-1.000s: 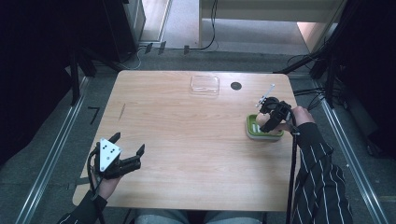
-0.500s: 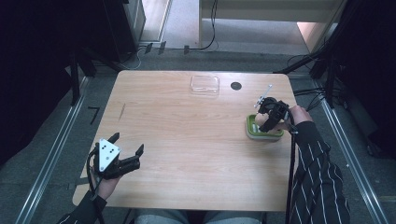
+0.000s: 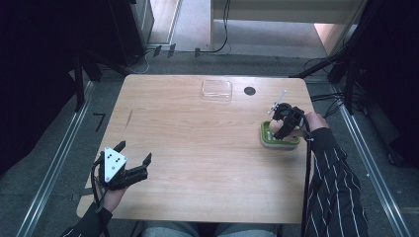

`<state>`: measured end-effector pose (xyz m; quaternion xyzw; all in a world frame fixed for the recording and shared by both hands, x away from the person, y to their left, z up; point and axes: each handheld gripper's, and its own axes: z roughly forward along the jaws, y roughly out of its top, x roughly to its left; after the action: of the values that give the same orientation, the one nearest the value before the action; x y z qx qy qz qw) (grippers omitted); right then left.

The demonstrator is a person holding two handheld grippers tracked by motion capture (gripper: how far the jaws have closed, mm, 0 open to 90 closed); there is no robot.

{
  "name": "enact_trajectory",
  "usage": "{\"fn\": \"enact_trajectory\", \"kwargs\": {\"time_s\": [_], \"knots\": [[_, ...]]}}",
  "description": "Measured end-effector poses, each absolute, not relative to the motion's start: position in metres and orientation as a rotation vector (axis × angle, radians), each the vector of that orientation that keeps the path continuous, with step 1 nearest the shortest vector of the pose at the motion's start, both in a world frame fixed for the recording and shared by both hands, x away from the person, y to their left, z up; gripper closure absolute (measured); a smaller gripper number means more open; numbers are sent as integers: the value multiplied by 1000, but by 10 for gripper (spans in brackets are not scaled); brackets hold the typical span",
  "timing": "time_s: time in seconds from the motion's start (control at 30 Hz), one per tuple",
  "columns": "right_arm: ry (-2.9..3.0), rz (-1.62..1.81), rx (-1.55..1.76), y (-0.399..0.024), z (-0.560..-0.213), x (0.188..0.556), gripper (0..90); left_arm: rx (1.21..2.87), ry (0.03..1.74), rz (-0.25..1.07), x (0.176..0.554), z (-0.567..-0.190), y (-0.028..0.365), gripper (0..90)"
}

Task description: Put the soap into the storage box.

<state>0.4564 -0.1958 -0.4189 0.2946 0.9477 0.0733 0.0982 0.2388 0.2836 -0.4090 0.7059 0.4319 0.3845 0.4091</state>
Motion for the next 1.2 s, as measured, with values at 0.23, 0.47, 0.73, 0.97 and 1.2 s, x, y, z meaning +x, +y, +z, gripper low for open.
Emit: {"fn": "enact_trajectory", "kwargs": {"time_s": [0.23,0.47,0.73,0.97,1.2], "knots": [[2813,207,867,-195,-424,460,336,1773,1093,973,238,-409,285,133],[2812,184,858,-195,-430,464,336,1771,1094,978,237,-409,286,133],[2817,198,861,-197,-434,466,335,1771,1100,981,236,-409,287,133],[2818,189,858,-196,-440,470,335,1775,1107,981,235,-410,288,133],[2822,175,853,-193,-446,470,335,1775,1105,982,235,-410,288,133]]}}
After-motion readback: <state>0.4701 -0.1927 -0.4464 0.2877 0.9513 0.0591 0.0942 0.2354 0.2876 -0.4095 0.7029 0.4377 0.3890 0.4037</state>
